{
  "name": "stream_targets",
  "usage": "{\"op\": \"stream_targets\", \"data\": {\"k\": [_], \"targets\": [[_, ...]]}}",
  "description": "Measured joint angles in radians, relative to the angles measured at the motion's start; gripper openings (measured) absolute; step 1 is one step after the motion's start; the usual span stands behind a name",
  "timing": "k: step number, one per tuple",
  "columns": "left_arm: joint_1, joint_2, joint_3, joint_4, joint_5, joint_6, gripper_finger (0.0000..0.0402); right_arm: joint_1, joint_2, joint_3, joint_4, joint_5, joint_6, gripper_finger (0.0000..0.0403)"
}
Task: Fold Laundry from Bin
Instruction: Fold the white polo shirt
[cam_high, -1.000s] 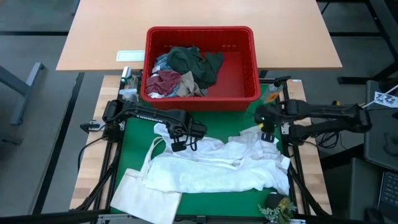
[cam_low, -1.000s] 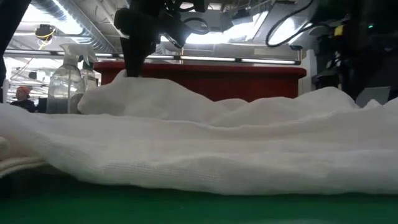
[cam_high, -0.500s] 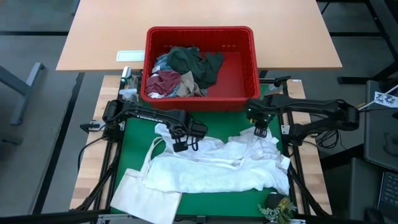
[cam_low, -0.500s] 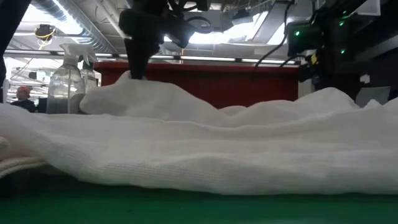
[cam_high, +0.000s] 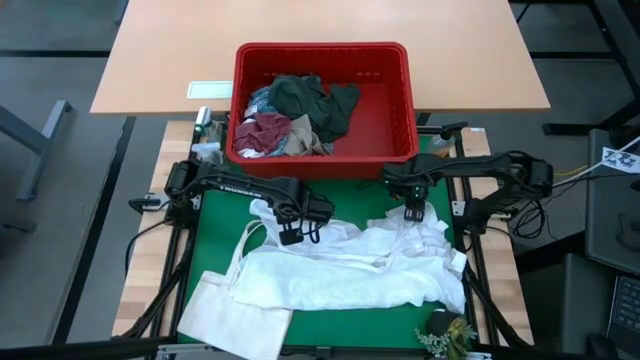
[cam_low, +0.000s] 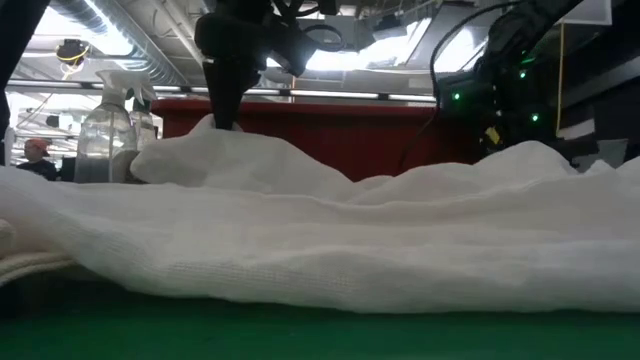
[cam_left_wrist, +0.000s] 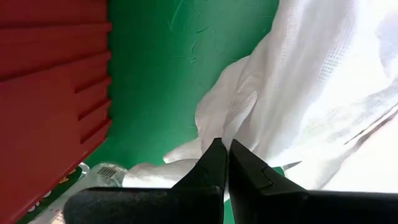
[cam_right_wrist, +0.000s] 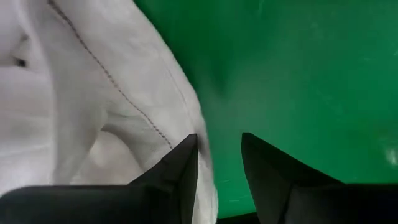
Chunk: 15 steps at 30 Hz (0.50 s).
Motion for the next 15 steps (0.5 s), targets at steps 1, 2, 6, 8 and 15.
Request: {"op": "stream_targets", "data": {"k": [1, 2, 6, 8, 15], "targets": [[-0.003, 0.0, 0.0, 0.0, 0.0, 0.0, 0.0, 0.0, 0.01, 0.0, 0.0, 0.0, 0.0, 0.0124], [-0.007, 0.0, 0.0, 0.0, 0.0, 0.0, 0.0, 0.0, 0.019, 0.0, 0.0, -0.001, 0.0, 0.0124], [-0.021, 0.0, 0.0, 0.0, 0.0, 0.0, 0.0, 0.0, 0.039, 0.0, 0.0, -0.016, -0.001, 0.0119], [-0.028, 0.0, 0.0, 0.0, 0.0, 0.0, 0.0, 0.0, 0.039, 0.0, -0.001, -0.02, -0.004, 0.0107], [-0.044, 0.0, 0.0, -0.009, -0.039, -0.051, 0.0, 0.0, 0.038, 0.0, -0.064, -0.017, -0.017, 0.001]]}}
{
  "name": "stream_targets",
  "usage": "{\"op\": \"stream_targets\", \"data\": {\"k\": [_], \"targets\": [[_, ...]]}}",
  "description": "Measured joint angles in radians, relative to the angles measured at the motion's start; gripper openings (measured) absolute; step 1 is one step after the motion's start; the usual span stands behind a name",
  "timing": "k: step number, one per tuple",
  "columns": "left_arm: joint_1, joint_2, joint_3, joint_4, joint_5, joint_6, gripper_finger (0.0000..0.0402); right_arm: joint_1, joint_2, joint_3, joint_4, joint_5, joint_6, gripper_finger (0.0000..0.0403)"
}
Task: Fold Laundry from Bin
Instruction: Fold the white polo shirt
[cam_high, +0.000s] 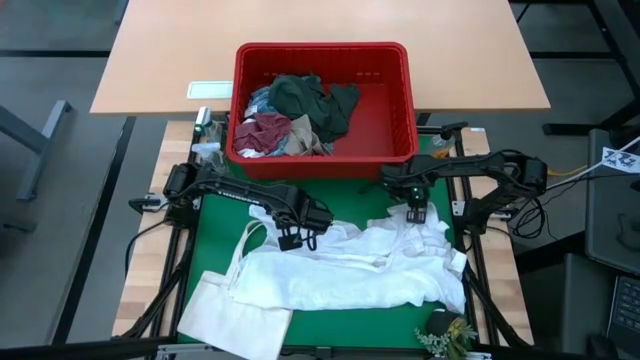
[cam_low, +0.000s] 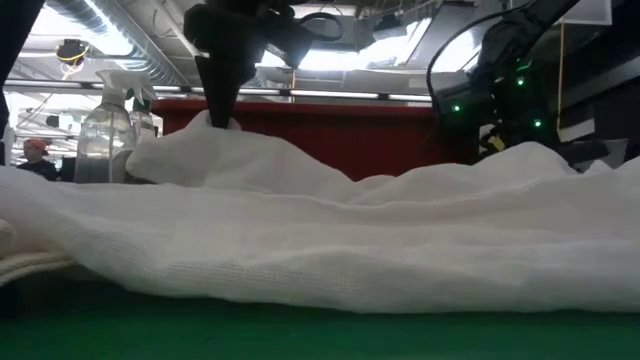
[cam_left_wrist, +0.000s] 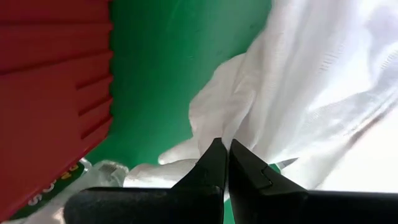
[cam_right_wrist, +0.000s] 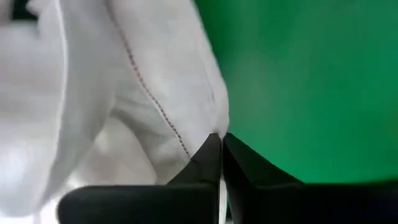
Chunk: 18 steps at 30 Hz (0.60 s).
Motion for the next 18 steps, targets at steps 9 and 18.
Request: {"op": "stream_targets", "data": {"k": [9, 18], "targets": [[0.0, 0.0, -0.002, -0.063, -0.02, -0.133, 0.0, 0.0, -0.167, 0.0, -0.251, 0.105, 0.085, 0.0006], [0.0, 0.0, -0.003, -0.064, -0.021, -0.2, 0.0, 0.0, -0.516, 0.003, -0.265, 0.136, 0.129, 0.0002]]}}
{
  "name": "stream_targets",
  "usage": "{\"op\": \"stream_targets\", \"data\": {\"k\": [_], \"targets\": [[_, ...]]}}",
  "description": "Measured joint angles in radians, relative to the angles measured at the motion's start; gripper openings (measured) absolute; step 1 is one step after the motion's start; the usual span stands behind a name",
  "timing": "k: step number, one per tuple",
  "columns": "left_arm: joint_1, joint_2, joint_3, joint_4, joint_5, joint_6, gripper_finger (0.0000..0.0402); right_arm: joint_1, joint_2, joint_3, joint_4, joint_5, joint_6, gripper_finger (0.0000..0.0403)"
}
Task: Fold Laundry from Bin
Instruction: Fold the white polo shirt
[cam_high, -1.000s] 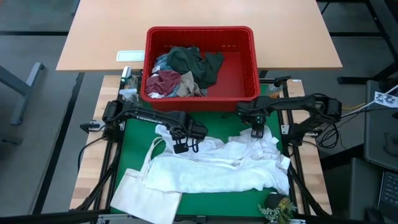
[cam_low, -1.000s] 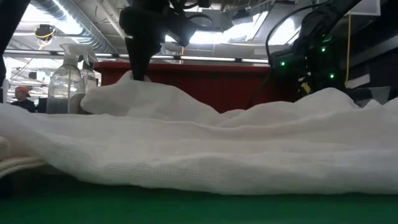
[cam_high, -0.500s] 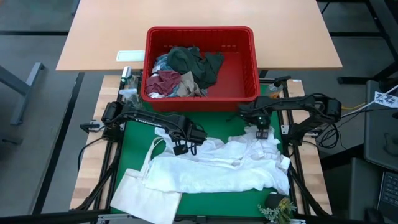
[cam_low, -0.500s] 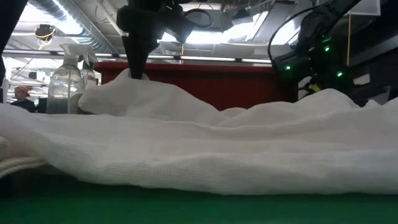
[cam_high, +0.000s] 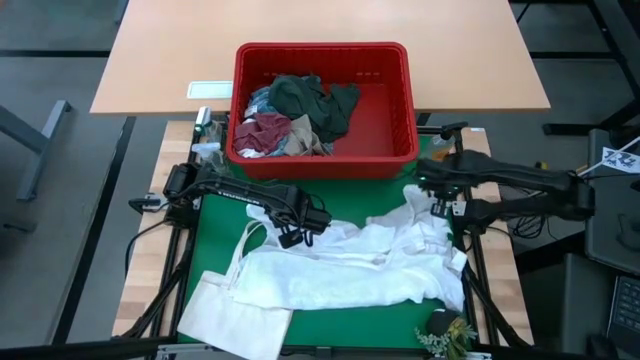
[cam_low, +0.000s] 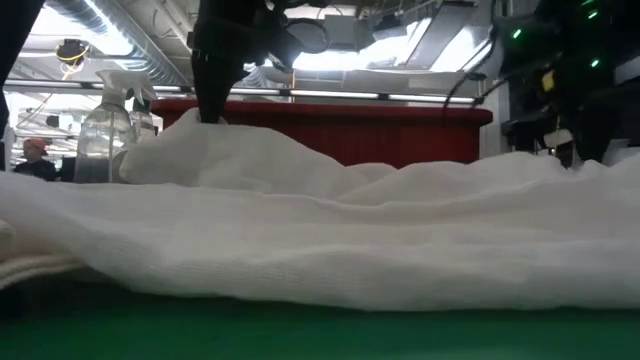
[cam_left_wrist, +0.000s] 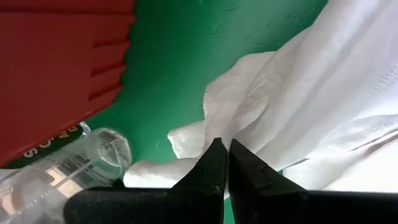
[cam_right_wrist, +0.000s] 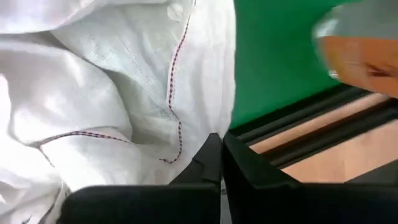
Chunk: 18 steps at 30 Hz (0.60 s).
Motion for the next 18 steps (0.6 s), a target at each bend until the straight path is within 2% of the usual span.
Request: {"op": "stream_targets", "data": {"k": [7, 15, 18], "targets": [[0.002, 0.0, 0.0, 0.0, 0.0, -0.009, 0.0, 0.0, -0.231, 0.01, -0.059, 0.037, 0.059, 0.0002], [0.003, 0.0, 0.0, 0.0, 0.007, -0.012, 0.0, 0.0, -0.43, 0.01, -0.179, -0.033, 0.037, 0.0002], [0.003, 0.0, 0.0, 0.0, 0.008, -0.01, 0.0, 0.0, -0.5, 0.006, -0.176, -0.049, 0.02, 0.0002]]}}
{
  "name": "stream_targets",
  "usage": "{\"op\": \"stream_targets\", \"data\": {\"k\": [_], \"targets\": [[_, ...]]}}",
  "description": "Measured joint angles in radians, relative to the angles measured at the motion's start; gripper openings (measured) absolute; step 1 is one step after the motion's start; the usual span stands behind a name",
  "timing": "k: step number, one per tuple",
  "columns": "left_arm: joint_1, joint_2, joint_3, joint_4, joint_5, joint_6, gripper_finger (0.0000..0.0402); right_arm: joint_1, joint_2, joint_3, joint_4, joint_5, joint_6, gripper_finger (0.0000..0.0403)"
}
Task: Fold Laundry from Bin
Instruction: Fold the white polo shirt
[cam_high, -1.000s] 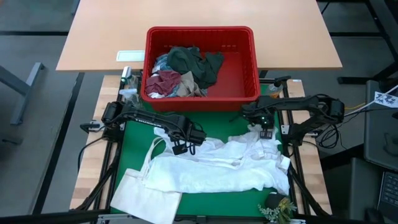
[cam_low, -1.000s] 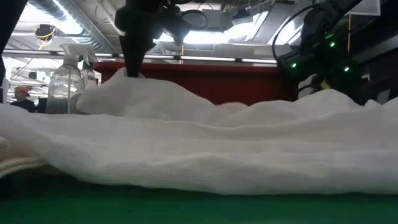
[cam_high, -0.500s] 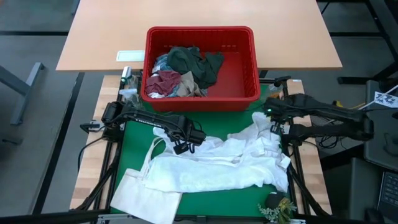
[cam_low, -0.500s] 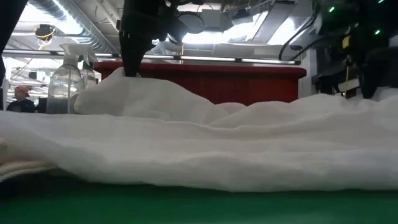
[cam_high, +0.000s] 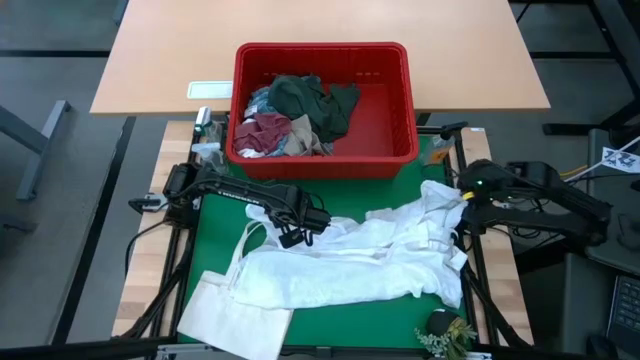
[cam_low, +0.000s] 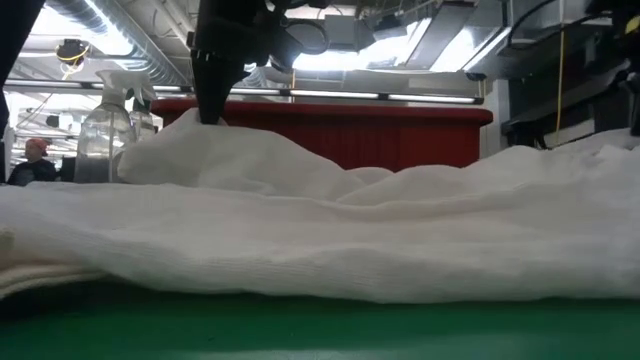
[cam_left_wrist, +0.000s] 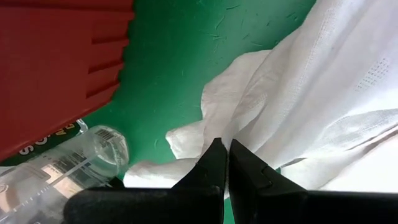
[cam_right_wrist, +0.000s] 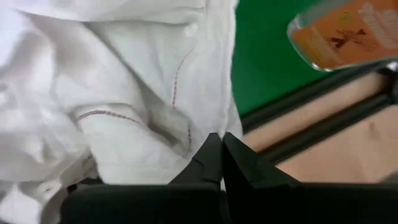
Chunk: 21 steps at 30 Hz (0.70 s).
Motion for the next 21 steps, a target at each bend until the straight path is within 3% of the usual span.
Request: {"op": "stream_targets", "data": {"k": [7, 14, 21], "targets": [[0.0, 0.0, 0.0, 0.0, 0.0, 0.003, 0.0, 0.0, -0.094, -0.001, 0.0, 0.016, -0.003, 0.0003], [0.0, 0.0, 0.0, 0.0, 0.0, 0.003, 0.0, 0.0, -0.105, -0.001, 0.0, 0.018, -0.007, 0.0008], [0.0, 0.0, 0.0, 0.0, 0.001, 0.004, 0.0, 0.0, -0.105, -0.001, 0.0, 0.088, -0.021, 0.0093]]}}
